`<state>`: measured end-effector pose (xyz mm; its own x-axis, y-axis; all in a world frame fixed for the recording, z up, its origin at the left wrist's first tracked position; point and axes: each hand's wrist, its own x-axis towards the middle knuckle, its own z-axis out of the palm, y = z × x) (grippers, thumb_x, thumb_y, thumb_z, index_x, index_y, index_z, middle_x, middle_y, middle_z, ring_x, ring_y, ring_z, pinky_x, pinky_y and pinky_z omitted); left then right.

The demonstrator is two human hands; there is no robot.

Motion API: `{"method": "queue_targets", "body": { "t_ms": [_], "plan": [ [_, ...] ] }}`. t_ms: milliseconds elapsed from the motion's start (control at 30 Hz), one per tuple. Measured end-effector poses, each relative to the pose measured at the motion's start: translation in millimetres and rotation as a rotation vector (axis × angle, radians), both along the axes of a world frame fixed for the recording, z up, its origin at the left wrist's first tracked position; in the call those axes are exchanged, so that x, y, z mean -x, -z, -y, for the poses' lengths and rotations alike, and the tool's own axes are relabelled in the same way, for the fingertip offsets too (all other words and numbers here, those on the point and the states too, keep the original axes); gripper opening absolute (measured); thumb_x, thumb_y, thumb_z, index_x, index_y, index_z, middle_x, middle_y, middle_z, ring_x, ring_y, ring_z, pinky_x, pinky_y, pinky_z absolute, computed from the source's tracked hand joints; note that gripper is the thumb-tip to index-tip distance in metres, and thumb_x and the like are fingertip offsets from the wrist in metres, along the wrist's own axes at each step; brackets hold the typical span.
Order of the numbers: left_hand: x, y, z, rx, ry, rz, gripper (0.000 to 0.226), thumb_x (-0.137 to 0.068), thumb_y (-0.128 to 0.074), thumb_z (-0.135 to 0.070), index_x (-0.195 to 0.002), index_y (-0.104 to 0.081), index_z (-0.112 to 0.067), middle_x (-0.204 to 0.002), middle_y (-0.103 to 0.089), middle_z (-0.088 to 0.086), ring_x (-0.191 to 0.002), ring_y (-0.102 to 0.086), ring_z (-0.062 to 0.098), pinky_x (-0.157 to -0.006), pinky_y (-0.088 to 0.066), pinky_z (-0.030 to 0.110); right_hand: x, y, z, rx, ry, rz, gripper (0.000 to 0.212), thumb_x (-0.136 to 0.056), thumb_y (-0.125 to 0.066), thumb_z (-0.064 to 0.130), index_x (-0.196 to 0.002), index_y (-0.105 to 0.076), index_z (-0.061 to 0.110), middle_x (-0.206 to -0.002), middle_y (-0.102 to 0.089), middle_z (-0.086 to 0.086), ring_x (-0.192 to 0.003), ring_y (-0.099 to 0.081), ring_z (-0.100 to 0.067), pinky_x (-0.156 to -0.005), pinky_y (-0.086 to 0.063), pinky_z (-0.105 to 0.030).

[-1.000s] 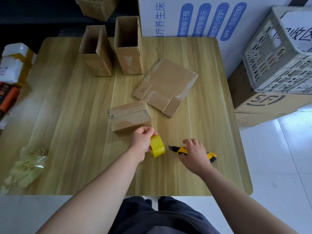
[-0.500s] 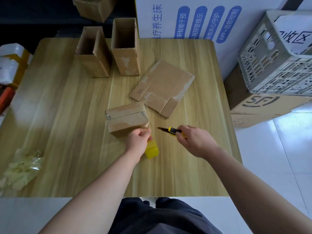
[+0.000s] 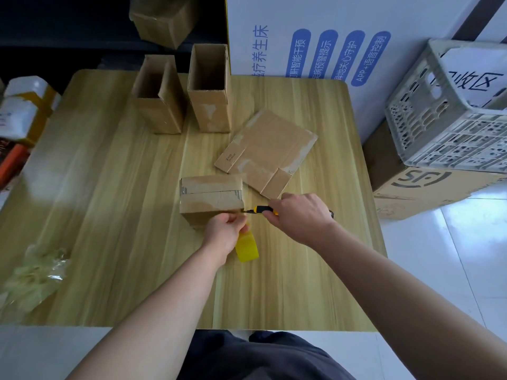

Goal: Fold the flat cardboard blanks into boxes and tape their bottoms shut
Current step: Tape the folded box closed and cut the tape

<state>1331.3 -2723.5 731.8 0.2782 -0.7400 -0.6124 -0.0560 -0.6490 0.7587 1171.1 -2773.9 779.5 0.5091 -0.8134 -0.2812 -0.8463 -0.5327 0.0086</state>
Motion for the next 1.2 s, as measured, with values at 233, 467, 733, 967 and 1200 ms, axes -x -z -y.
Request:
{"method": "queue_targets", "body": {
  "t_ms": [233,467,733,967,1200],
  "plan": [
    [-9.4,-4.0,7.2,0.032,0.076,0.141,0.017,-0.09,-0.064,-0.02,-0.074,-0.064,-0.013,-0.07,-0.067,-0.002,-0.068,-0.056,0.012,-0.068,-0.043,0.025,33.1,52.0,-7.8,-0.196,0.186,-0.052,0.036,-0.103,-0.03,0.042,-0.11,-0.056,0.018,-0.094,-0.055,0.0,-0.075,-0.055,-0.021,-0.06,-0.038,-0.031],
    [-11.1,6.6,6.9,-0.001,0.093,0.235,0.033,-0.092,-0.062,-0.025,-0.061,-0.065,-0.016,-0.068,-0.07,-0.005,-0.075,-0.062,0.015,-0.078,-0.046,0.029,30.9,100.8,-32.1,-0.288,0.343,-0.015,0.034,-0.1,-0.041,0.036,-0.128,-0.049,0.018,-0.116,-0.052,-0.005,-0.105,-0.053,-0.026,-0.077,-0.041,-0.033],
    [-11.6,16.0,7.8,0.025,0.028,0.229,0.019,-0.091,-0.064,-0.022,-0.079,-0.07,-0.01,-0.067,-0.068,-0.007,-0.045,-0.058,-0.007,-0.046,-0.039,0.006,-23.3,59.4,10.4,0.027,0.026,0.631,0.061,-0.09,-0.041,-0.004,-0.144,-0.044,0.025,-0.157,-0.028,-0.008,-0.142,-0.029,-0.031,-0.114,-0.024,-0.042],
    [-23.5,18.5,2.9,-0.056,0.036,0.382,0.015,-0.087,-0.066,-0.032,-0.081,-0.071,-0.019,-0.063,-0.069,-0.01,-0.063,-0.063,0.003,-0.06,-0.044,0.024,-26.7,59.0,19.3,-0.029,-0.028,0.412,0.062,-0.094,-0.034,0.001,-0.144,-0.042,0.038,-0.158,-0.028,0.001,-0.147,-0.019,-0.023,-0.118,-0.012,-0.039],
    [-30.5,18.4,-25.8,0.249,0.129,0.298,0.011,-0.089,-0.066,-0.029,-0.08,-0.061,-0.032,-0.089,-0.064,-0.01,-0.087,-0.06,0.014,-0.079,-0.047,0.032,-26.7,54.4,15.6,-0.094,-0.004,0.429,0.066,-0.093,-0.033,-0.002,-0.147,-0.035,0.037,-0.157,-0.029,0.005,-0.147,-0.018,-0.019,-0.116,-0.012,-0.033]
  ]
}}
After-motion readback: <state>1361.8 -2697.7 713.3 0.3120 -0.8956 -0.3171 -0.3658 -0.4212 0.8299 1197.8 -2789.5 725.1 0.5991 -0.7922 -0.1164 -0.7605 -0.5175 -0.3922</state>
